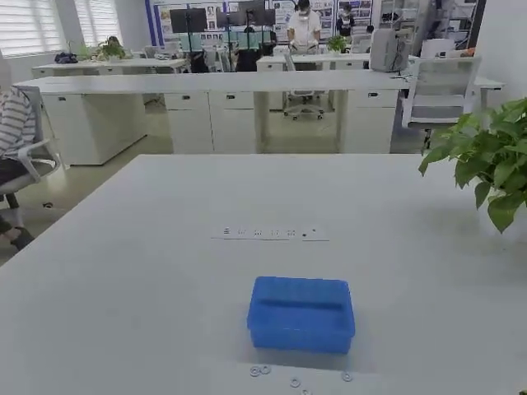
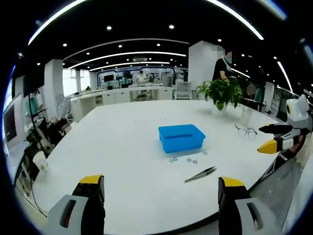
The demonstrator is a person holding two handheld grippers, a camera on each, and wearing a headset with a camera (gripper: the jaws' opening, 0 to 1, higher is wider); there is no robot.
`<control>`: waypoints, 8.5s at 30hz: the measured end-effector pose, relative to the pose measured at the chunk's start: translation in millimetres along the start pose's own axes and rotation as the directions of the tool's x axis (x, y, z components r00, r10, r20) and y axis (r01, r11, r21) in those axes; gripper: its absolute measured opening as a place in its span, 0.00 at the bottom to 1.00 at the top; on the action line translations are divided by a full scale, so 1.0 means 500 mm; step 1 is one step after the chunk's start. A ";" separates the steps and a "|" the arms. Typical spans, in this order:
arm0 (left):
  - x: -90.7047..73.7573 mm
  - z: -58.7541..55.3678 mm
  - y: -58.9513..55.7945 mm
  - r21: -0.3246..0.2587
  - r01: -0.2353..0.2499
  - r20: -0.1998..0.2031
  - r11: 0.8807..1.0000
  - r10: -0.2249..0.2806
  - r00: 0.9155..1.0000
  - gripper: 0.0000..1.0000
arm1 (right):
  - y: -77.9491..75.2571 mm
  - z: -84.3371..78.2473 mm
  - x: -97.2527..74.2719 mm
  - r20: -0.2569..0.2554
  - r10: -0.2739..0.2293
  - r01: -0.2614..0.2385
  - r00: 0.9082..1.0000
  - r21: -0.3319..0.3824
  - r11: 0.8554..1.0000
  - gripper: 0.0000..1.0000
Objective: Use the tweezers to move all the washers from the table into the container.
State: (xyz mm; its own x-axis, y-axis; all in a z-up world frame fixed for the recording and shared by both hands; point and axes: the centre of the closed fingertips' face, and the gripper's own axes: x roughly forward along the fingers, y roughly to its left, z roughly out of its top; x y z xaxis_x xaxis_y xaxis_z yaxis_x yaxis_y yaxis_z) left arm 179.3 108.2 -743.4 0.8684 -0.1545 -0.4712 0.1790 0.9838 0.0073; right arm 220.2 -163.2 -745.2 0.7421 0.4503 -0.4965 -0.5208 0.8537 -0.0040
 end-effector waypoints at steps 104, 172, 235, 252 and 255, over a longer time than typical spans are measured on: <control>0.229 -0.074 -0.150 0.359 0.563 -0.433 0.744 -0.402 0.807 0.25 | -0.040 -0.038 0.031 -0.052 -0.070 0.068 0.996 -0.038 0.997 0.91; 0.182 0.016 -0.274 0.484 0.659 -0.415 0.576 -0.512 0.752 0.00 | -0.013 -0.043 0.036 -0.068 0.014 -0.016 0.998 -0.032 0.999 0.76; -0.036 0.155 -0.259 0.385 0.669 -0.152 0.636 -0.671 0.725 0.29 | 0.304 0.099 0.028 -0.234 0.665 -0.703 0.709 -0.317 0.637 0.01; 0.030 0.013 -0.097 0.227 0.261 0.005 0.938 -0.270 0.963 0.95 | 0.244 0.177 0.143 -0.095 0.620 -0.622 0.779 -0.245 0.744 0.01; 0.037 0.013 -0.088 0.200 0.228 0.042 0.953 -0.241 0.970 0.97 | 0.240 0.186 0.160 -0.074 0.616 -0.615 0.784 -0.230 0.755 0.02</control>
State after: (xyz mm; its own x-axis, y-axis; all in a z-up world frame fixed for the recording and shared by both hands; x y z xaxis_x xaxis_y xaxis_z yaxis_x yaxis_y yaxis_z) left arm 190.5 61.2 -747.0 0.8183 -0.3903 -0.4220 0.4609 0.8842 0.0759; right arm 256.3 -0.3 -704.9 0.2298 0.8595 -0.4565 -0.9460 0.3075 0.1027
